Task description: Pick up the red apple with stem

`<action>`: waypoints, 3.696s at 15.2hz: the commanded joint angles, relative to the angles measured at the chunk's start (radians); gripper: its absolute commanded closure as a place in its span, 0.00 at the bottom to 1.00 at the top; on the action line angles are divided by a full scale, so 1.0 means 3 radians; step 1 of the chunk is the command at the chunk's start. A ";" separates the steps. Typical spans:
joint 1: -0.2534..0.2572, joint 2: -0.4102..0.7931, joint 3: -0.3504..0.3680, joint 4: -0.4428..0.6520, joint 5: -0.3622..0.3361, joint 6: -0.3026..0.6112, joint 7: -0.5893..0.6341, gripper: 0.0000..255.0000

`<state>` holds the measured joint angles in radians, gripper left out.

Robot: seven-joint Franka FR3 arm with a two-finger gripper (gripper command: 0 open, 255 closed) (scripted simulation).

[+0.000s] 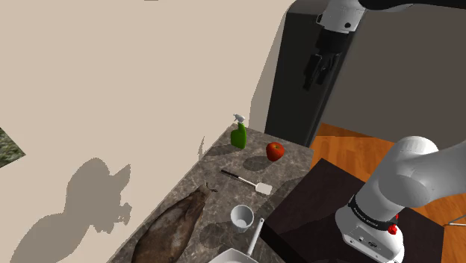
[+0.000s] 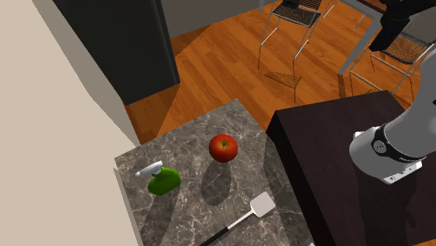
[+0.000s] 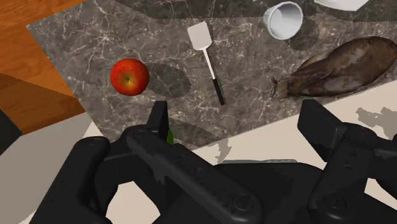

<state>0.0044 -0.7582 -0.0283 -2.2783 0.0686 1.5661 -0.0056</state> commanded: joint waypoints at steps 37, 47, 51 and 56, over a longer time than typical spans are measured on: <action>-0.0663 0.3396 -0.0298 -0.0537 0.0318 0.3861 0.0592 0.00; -0.0748 0.3780 -0.0187 -0.0467 0.0471 0.4173 0.0471 0.00; -0.0751 0.3780 -0.0187 -0.0470 0.0472 0.4175 0.0468 1.00; -0.0751 0.3779 -0.0187 -0.0470 0.0472 0.4175 0.0468 1.00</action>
<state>-0.2208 0.3754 -0.0843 -2.4193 0.2101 2.8186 0.1346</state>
